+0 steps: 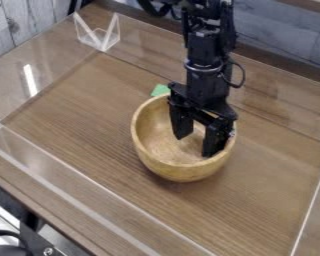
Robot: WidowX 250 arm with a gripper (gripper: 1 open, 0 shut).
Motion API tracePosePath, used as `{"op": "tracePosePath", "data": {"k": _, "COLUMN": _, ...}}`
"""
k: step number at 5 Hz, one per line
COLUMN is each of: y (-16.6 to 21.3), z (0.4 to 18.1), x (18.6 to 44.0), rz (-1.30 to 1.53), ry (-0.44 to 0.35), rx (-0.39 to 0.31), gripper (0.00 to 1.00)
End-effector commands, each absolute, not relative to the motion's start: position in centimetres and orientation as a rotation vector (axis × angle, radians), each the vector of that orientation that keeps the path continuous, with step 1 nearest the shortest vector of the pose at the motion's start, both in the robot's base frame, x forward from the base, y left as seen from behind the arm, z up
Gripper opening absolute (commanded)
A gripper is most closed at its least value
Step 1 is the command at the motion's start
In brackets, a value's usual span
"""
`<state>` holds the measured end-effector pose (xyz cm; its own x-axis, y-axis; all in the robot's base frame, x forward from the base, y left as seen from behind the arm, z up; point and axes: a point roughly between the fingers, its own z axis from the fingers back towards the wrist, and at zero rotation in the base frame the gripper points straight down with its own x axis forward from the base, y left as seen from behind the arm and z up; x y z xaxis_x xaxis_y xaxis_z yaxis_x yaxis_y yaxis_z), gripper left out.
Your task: Put green object into wooden bowl
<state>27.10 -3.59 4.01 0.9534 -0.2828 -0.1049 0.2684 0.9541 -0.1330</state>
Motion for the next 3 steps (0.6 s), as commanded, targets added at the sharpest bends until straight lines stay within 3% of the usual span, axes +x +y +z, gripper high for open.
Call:
{"op": "tracePosePath", "data": {"k": 1, "y": -3.9, "z": 6.0, "x": 27.1, "rz": -0.263, "ry": 0.077, "rx": -0.128, "gripper": 1.0}}
{"op": "tracePosePath", "data": {"k": 3, "y": -4.6, "z": 7.2, "x": 26.9, "rz": -0.24, "ry": 0.066, "rx": -0.147, "gripper": 1.0}}
